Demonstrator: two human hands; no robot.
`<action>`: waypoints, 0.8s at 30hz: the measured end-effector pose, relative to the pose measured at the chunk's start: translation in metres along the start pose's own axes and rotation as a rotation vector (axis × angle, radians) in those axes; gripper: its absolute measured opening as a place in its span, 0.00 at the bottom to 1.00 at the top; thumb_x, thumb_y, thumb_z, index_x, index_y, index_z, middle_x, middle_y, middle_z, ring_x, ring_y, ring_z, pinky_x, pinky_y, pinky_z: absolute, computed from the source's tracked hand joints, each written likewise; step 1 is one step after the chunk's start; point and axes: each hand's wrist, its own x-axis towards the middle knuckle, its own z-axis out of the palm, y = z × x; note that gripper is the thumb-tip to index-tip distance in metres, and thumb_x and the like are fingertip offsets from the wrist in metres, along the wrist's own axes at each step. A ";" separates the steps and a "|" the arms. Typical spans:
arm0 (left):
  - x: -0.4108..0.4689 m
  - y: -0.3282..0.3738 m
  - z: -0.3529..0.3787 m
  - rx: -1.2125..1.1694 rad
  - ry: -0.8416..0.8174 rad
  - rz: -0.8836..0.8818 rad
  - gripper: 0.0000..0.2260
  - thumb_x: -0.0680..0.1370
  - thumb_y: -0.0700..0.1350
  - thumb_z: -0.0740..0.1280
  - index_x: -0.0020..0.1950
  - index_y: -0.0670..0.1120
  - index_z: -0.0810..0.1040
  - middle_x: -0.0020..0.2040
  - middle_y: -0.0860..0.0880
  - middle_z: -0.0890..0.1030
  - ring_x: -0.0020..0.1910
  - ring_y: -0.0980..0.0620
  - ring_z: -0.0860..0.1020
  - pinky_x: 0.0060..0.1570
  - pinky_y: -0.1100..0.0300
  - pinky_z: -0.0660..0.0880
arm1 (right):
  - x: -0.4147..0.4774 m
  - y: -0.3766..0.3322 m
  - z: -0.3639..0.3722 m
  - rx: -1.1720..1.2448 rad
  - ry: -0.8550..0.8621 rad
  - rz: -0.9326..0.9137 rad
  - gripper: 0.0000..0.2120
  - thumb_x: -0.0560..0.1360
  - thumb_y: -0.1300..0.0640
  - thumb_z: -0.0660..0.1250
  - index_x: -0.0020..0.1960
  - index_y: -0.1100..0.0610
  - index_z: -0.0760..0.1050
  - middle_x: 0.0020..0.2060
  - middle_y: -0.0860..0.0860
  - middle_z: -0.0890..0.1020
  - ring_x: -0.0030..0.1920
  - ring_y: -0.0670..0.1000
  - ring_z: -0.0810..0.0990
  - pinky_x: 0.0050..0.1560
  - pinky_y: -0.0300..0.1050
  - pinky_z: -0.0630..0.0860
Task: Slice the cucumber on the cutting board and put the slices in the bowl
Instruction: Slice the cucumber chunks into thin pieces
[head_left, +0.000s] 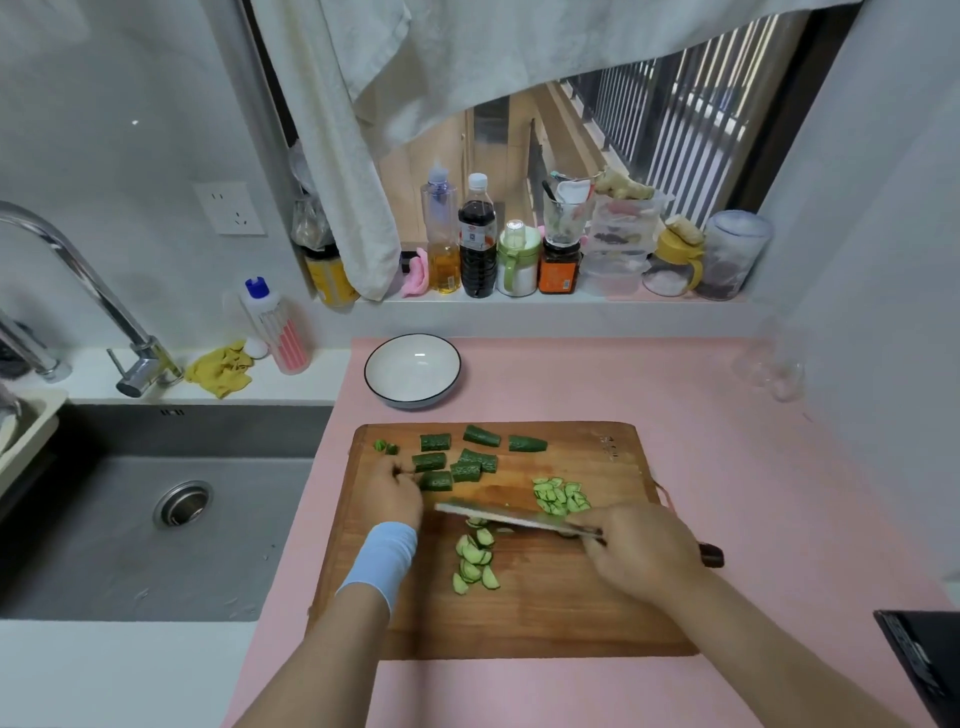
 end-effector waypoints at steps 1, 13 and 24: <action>-0.003 -0.002 0.006 0.034 -0.050 0.013 0.12 0.75 0.32 0.57 0.41 0.46 0.75 0.41 0.49 0.78 0.43 0.44 0.77 0.42 0.61 0.65 | 0.000 0.005 -0.001 0.073 -0.005 0.073 0.16 0.80 0.48 0.61 0.64 0.34 0.77 0.52 0.40 0.84 0.45 0.45 0.79 0.39 0.40 0.76; -0.029 0.003 0.084 1.020 -0.419 0.684 0.14 0.81 0.55 0.61 0.63 0.53 0.77 0.59 0.50 0.76 0.61 0.47 0.71 0.59 0.55 0.68 | 0.007 0.020 0.012 0.451 0.075 0.341 0.13 0.80 0.50 0.62 0.58 0.39 0.82 0.42 0.43 0.84 0.43 0.48 0.79 0.44 0.45 0.79; -0.030 0.023 0.103 0.440 -0.557 0.309 0.09 0.79 0.45 0.67 0.58 0.52 0.82 0.54 0.52 0.82 0.53 0.50 0.80 0.57 0.57 0.76 | 0.007 0.039 0.011 0.528 0.085 0.377 0.11 0.79 0.50 0.63 0.53 0.41 0.83 0.32 0.45 0.81 0.36 0.47 0.78 0.35 0.42 0.73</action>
